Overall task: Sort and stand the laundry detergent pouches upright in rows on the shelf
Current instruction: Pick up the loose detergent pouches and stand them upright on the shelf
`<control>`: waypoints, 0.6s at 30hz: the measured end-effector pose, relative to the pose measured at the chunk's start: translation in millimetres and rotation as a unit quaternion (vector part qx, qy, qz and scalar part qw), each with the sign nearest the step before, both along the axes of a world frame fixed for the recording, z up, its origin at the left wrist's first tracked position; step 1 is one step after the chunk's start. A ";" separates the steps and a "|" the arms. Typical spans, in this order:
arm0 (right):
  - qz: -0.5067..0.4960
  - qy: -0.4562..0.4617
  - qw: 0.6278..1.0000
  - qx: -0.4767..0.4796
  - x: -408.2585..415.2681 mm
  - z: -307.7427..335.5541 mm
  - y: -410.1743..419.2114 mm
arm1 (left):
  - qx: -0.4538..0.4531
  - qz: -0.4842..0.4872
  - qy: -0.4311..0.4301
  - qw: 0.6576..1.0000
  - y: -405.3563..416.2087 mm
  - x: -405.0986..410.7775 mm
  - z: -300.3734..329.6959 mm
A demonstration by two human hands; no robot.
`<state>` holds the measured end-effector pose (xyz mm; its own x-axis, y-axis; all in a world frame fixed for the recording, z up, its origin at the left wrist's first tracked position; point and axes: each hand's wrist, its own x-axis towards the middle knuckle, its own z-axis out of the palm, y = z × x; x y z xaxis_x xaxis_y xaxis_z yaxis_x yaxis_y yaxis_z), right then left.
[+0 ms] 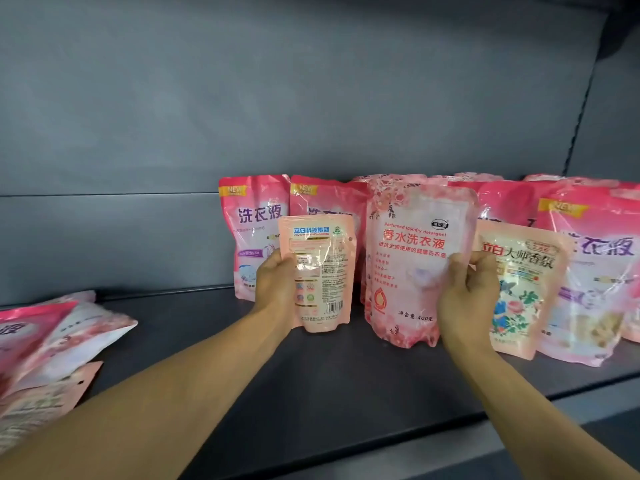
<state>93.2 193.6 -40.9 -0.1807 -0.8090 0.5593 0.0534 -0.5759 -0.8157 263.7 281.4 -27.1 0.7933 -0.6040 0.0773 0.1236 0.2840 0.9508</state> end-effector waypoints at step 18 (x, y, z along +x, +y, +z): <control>-0.016 0.305 0.941 -0.149 -10.5 1.3 75.6 | 0.185 -0.034 -0.282 0.941 67.7 12.3 9.4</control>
<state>82.7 269.2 -39.5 0.2253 -0.5999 0.7677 -0.3926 -0.7770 -0.4921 276.1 349.1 -17.7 0.6481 -0.7197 0.2490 -0.4235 -0.0689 0.9033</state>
